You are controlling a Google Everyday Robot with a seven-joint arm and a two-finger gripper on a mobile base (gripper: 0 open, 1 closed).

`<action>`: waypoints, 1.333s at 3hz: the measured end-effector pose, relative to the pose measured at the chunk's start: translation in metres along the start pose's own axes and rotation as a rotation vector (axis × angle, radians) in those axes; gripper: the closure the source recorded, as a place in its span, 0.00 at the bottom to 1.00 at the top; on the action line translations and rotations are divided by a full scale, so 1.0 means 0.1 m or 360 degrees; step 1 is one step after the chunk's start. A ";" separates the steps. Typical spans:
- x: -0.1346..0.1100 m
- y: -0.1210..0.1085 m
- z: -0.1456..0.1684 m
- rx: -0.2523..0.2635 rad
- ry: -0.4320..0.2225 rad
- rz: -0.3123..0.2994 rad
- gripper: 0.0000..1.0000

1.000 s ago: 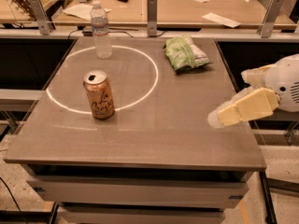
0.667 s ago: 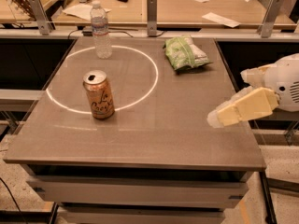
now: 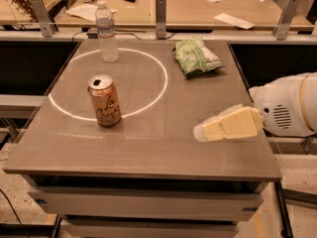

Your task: Move water bottle near green jalapeno chip bag

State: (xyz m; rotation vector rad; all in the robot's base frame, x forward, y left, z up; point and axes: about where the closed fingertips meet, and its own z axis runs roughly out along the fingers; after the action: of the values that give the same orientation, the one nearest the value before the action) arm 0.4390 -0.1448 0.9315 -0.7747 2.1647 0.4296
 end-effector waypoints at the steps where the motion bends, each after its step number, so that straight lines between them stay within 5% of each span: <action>1: 0.02 0.06 0.22 0.0142 -0.0082 0.0131 0.00; 2: -0.05 -0.07 0.41 0.0264 -0.0196 0.0171 0.00; 4: -0.08 -0.44 0.63 0.0353 -0.0279 0.0060 0.00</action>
Offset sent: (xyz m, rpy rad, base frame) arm 0.0658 0.0111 -0.0283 0.0876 -0.2236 -0.3260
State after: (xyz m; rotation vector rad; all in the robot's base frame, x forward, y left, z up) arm 0.5071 -0.1420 0.8955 -0.5531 2.0237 0.2601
